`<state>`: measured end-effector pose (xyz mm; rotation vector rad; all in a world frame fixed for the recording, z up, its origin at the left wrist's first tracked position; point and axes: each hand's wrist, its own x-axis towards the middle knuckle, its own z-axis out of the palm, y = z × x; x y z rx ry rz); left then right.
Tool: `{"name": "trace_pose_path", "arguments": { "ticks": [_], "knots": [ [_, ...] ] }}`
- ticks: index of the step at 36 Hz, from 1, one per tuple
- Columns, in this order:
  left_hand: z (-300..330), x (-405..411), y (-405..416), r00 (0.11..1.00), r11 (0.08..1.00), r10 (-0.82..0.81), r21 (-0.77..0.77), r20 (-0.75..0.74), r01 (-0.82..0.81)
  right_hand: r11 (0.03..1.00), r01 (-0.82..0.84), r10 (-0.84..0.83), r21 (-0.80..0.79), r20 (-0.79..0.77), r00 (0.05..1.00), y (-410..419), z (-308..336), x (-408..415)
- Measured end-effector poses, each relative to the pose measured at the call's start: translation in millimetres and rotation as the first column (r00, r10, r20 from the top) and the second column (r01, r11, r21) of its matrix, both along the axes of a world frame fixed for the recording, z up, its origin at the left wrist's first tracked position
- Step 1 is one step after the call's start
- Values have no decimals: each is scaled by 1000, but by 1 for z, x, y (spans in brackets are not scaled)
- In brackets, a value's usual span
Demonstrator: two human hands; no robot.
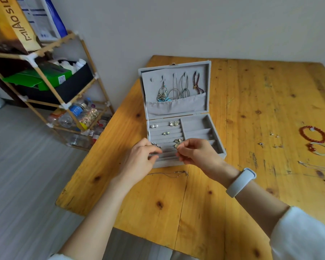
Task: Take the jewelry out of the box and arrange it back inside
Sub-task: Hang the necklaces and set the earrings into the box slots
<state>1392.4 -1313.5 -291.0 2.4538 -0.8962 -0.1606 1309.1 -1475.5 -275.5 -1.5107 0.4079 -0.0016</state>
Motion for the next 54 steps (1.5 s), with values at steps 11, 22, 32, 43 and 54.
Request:
{"name": "trace_pose_path", "arguments": {
  "ticks": [11,22,32,43,54],
  "knots": [
    [3,9,2,963,970,-185,193,195,148,981,-72,63,-179,-56,996,0,-1,18],
    [15,16,-6,936,888,-272,433,222,155,959,-103,67,-265,-140,988,7,-5,27],
    [11,12,-6,983,961,-58,278,176,6,955,-106,63,-276,-161,985,6,-5,28],
    [-15,-15,13,964,930,265,-268,21,-250,873,-243,152,-423,-237,959,15,5,44],
    [-23,-18,18,969,942,240,-253,55,-219,701,-368,159,-611,-369,916,29,-5,59]
  ]
}}
